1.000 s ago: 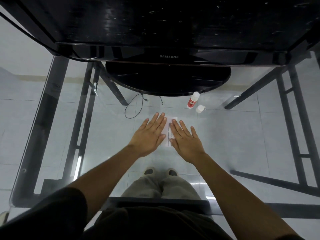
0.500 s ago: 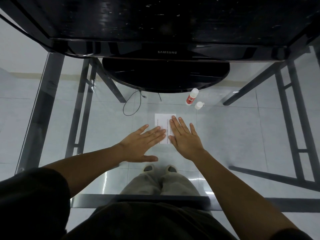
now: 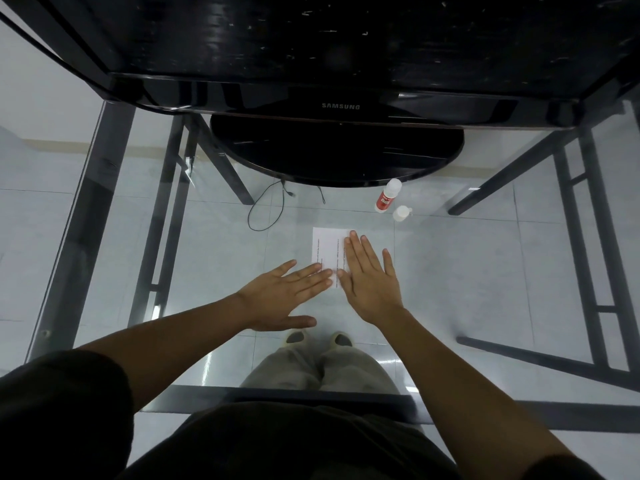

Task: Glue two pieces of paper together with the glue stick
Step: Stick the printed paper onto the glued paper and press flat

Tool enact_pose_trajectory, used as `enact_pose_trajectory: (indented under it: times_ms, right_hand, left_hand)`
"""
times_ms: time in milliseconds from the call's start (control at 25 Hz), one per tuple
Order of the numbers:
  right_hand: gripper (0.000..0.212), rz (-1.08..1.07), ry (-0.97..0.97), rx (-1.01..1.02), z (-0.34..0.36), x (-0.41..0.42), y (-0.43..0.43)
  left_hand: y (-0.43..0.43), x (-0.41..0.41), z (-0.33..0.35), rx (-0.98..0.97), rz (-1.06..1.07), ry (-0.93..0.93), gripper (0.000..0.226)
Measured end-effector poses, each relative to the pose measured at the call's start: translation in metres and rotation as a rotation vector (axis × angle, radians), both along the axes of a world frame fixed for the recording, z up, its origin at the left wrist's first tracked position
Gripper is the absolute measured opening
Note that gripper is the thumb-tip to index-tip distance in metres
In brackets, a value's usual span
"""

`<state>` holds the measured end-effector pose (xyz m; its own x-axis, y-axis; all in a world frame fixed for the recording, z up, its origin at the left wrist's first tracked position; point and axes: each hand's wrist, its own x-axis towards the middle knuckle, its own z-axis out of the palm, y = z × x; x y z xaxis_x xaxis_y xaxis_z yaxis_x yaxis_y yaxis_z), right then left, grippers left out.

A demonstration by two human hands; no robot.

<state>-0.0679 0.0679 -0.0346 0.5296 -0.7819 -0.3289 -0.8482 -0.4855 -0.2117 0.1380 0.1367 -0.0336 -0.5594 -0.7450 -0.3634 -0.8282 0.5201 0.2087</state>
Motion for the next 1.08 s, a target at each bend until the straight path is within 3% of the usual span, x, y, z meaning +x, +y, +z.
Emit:
enact_pose_trajectory:
  times_ms: [80,160,240,320,480,1080]
  right_hand:
    - [0.064,0.006,0.020,-0.012,0.000,0.001,0.001]
    - [0.064,0.006,0.000,-0.005,0.000,0.001,0.001]
    - [0.060,0.002,-0.017,0.003,0.000,0.001,0.002]
    - [0.058,0.001,-0.008,-0.004,-0.001,0.000,0.002]
    - [0.058,0.008,0.054,-0.036,-0.002,0.001,0.001]
    - [0.060,-0.011,0.049,-0.040,0.000,0.003,0.004]
  left_hand:
    - [-0.001,0.000,0.004,0.080,0.075,0.110,0.069]
    - [0.000,-0.005,0.008,0.107,0.369,0.376,0.057]
    - [-0.003,-0.017,0.008,-0.009,0.611,0.488,0.049]
    - [-0.011,-0.031,0.005,-0.091,0.677,0.346,0.050]
    - [-0.022,-0.044,-0.009,-0.108,0.595,0.010,0.054]
    - [-0.020,-0.050,-0.009,-0.132,0.724,-0.018,0.062]
